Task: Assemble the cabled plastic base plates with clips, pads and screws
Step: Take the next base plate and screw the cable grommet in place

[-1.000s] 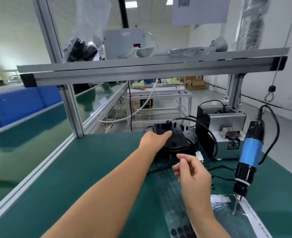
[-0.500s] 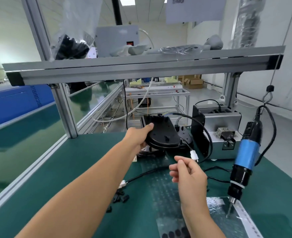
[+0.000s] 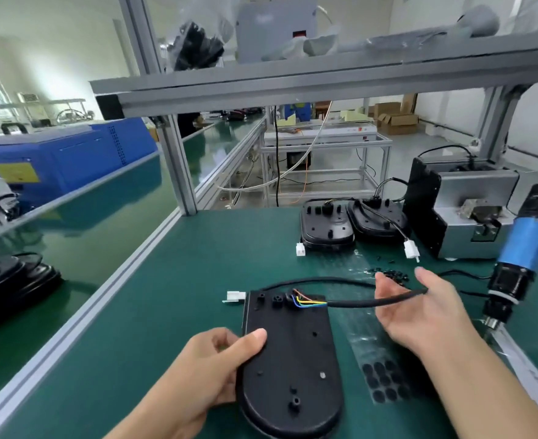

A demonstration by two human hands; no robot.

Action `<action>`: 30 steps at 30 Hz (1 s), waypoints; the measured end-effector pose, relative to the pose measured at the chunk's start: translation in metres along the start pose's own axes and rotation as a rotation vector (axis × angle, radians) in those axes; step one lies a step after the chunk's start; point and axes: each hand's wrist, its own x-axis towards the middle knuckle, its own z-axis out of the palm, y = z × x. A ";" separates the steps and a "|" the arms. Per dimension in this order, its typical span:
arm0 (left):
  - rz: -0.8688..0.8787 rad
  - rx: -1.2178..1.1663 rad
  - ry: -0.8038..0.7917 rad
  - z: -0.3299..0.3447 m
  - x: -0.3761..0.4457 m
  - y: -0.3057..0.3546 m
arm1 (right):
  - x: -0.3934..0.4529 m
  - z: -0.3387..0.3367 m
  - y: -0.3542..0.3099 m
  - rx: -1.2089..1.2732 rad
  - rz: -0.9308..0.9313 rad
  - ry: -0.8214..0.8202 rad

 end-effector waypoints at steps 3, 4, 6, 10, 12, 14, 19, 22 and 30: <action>0.048 0.074 0.050 0.001 -0.006 -0.010 | 0.000 0.001 0.003 -0.229 0.027 0.042; 0.057 0.090 0.061 0.001 -0.007 -0.012 | 0.001 0.000 0.004 -0.314 0.006 0.051; 0.055 0.126 0.083 -0.002 -0.006 -0.013 | 0.003 -0.002 0.007 -0.478 -0.065 0.051; 0.089 0.550 0.075 -0.015 -0.002 -0.012 | 0.001 -0.003 0.010 -0.657 -0.143 -0.063; 0.130 0.802 0.076 -0.024 0.000 -0.006 | -0.005 0.005 0.010 -0.691 -0.268 -0.169; 0.212 0.900 0.134 -0.034 0.005 0.003 | -0.016 0.017 0.012 -0.722 -0.431 -0.296; 0.081 -0.014 0.051 -0.055 0.045 0.055 | -0.065 0.051 0.028 -1.012 -0.739 -0.684; -0.021 -0.389 -0.145 -0.060 0.071 0.079 | -0.092 0.070 0.049 -1.322 -0.889 -0.824; 0.028 -0.566 0.080 -0.079 0.111 0.096 | -0.114 0.066 0.119 -1.894 -0.817 -0.967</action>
